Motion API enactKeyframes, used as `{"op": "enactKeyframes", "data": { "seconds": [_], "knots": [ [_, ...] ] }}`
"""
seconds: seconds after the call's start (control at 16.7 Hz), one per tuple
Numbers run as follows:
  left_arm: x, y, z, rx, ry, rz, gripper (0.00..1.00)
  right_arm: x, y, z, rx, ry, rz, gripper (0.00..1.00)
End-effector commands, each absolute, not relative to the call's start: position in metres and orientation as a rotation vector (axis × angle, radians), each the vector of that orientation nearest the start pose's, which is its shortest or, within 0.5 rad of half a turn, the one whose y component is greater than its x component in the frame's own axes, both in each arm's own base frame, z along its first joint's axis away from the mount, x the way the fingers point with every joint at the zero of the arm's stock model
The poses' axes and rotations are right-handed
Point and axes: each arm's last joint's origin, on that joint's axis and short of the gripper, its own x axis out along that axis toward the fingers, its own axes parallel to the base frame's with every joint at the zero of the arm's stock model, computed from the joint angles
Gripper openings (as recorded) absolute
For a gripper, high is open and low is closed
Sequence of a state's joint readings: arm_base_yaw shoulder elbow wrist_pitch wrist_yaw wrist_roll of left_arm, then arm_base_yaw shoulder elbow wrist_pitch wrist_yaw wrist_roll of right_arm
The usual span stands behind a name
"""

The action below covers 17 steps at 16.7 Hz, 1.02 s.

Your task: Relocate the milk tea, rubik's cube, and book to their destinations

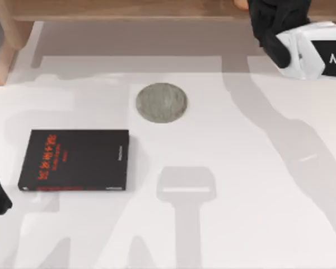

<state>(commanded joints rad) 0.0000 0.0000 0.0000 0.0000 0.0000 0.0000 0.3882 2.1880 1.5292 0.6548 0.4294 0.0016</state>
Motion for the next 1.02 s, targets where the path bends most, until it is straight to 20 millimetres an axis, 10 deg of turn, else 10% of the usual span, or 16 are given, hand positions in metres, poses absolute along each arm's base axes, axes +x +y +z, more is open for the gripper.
{"op": "enactKeyframes", "data": {
  "seconds": [0.84,1.02],
  "knots": [
    [0.1057,-0.0012,0.16,0.0,0.0,0.0,1.0,0.4703,0.1848,0.2119,-0.012,-0.001,-0.016,0.02],
    [0.1057,-0.0012,0.16,0.0,0.0,0.0,1.0,0.4703,0.1848,0.2119,-0.012,-0.001,-0.016,0.0]
  ]
}}
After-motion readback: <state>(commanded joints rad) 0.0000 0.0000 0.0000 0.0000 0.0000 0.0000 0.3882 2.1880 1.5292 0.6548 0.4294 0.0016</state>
